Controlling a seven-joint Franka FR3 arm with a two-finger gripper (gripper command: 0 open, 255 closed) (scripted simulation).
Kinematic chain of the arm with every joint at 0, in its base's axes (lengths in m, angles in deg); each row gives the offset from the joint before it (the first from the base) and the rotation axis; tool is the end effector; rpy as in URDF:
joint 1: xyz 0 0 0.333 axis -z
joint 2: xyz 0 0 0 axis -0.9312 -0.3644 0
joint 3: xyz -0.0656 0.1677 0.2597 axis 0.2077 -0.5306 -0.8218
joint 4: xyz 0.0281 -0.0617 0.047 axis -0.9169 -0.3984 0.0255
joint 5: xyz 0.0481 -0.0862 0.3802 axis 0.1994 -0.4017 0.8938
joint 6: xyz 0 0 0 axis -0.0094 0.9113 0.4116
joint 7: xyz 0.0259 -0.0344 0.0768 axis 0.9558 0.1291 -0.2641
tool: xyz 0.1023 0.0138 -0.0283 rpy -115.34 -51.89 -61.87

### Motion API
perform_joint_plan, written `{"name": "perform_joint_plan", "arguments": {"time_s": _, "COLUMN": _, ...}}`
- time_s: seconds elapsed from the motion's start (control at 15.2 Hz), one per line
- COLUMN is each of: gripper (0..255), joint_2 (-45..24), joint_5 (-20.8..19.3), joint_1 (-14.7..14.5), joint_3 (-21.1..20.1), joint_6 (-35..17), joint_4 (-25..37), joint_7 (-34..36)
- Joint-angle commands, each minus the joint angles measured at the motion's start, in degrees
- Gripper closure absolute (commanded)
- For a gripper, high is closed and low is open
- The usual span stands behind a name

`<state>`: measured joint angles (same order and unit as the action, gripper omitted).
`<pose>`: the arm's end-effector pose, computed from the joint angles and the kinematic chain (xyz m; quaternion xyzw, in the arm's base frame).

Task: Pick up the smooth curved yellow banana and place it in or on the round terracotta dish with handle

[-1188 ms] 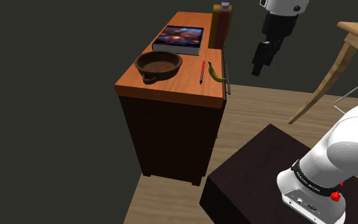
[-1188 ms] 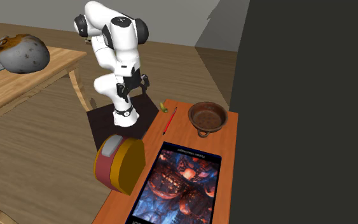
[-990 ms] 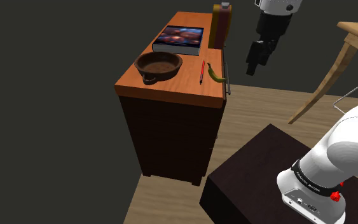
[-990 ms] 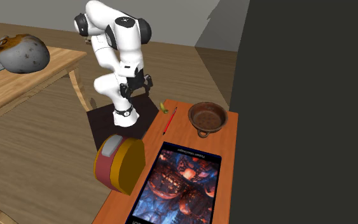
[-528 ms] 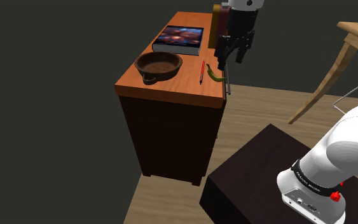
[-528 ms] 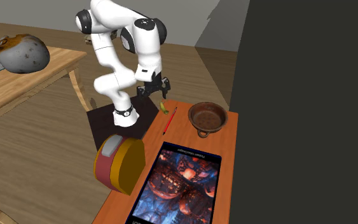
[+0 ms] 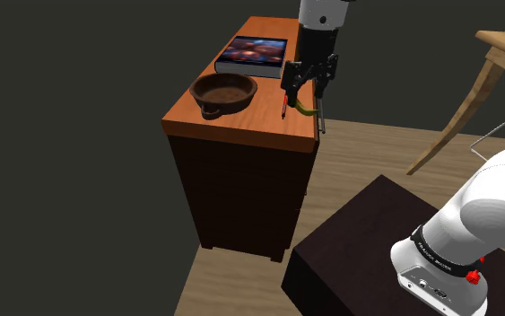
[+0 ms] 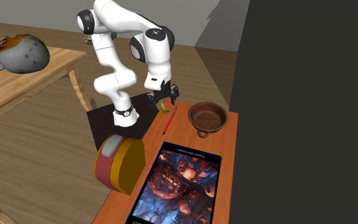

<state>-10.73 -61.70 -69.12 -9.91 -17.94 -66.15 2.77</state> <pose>0.4120 0.1176 0.5326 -0.9993 0.0248 0.0185 0.0221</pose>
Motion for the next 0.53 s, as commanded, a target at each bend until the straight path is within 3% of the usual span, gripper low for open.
{"name": "perform_joint_plan", "arguments": {"time_s": 0.0, "gripper": 0, "joint_2": -0.08, "joint_5": 0.1, "joint_1": -0.04, "joint_3": -0.13, "joint_6": -1.58, "joint_4": -1.47, "joint_7": -0.05}}
{"name": "perform_joint_plan", "arguments": {"time_s": 0.46, "gripper": 0, "joint_2": -0.1, "joint_5": 0.13, "joint_1": -0.06, "joint_3": -0.17, "joint_6": -2.03, "joint_4": -1.89, "joint_7": -0.06}}
